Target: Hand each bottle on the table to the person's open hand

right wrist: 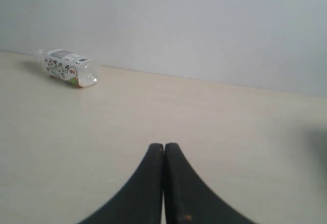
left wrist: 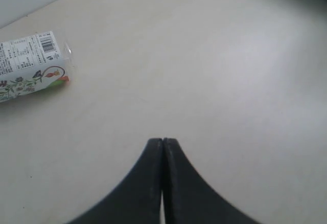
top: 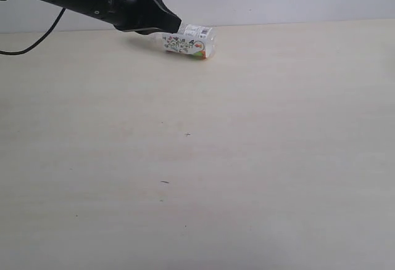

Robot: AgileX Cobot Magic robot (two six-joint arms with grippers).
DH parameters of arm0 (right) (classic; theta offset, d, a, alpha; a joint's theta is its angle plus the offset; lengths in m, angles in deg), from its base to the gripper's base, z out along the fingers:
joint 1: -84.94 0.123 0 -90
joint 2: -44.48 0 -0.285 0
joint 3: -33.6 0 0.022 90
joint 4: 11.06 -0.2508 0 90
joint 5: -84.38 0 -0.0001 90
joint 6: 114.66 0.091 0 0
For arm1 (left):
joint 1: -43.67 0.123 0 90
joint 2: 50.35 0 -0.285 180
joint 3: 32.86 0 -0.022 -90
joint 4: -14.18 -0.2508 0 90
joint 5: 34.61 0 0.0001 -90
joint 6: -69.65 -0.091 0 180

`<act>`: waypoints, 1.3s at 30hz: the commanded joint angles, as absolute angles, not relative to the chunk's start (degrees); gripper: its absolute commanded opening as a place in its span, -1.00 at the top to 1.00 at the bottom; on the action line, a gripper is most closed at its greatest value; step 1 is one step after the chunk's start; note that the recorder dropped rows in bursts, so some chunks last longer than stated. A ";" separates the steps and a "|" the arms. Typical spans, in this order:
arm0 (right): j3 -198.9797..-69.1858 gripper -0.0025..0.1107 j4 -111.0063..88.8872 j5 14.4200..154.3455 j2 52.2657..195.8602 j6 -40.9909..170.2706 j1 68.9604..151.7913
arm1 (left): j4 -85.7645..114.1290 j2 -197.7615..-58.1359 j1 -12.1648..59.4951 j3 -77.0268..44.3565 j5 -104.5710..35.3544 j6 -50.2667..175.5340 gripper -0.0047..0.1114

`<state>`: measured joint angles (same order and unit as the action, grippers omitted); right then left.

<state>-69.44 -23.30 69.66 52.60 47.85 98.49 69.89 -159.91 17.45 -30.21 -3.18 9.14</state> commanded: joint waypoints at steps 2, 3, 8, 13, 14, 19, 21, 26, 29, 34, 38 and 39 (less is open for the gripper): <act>-69.19 0.96 -23.16 70.34 52.27 47.70 98.29 | 70.51 -159.25 17.63 -30.01 -3.51 8.84 0.92; -69.19 0.96 -23.16 70.34 52.27 47.70 98.29 | 70.51 -159.48 17.63 -30.01 -3.62 8.86 0.92; -69.19 0.96 -23.16 70.34 52.27 47.70 98.29 | 70.51 -159.71 17.63 -30.01 -3.62 8.48 0.92; -69.19 0.96 -23.16 70.34 52.27 47.70 98.29 | 70.51 -159.71 17.63 -30.01 -3.62 8.48 0.92; -69.19 0.96 -23.16 70.34 52.27 47.70 98.29 | 70.51 -159.71 17.63 -30.01 -3.62 8.48 0.92; -69.19 0.96 -23.16 70.34 52.27 47.70 98.29 | 70.41 -159.69 17.63 -30.01 -3.62 8.39 0.92; -69.19 0.96 -23.16 70.34 52.27 47.70 98.29 | 70.04 -159.69 17.63 -30.01 -3.62 8.39 0.92; -69.19 0.96 -23.27 70.34 52.27 47.62 98.29 | 65.55 -159.69 17.63 -30.01 -3.62 8.39 0.92; -69.19 0.96 -23.27 70.34 52.27 47.62 98.29 | 59.60 -159.69 17.63 -30.01 -3.62 6.48 0.92; -69.19 0.96 -23.27 70.34 52.27 47.62 98.29 | 48.46 -159.69 17.63 -30.01 -4.28 5.31 0.92; -69.19 0.96 -23.27 70.34 52.27 47.62 98.29 | 40.60 -159.69 17.63 -30.01 -7.87 5.31 0.92; -69.19 0.96 -23.27 70.34 52.27 47.62 98.29 | 38.28 -159.69 17.63 -30.01 -9.07 5.31 0.92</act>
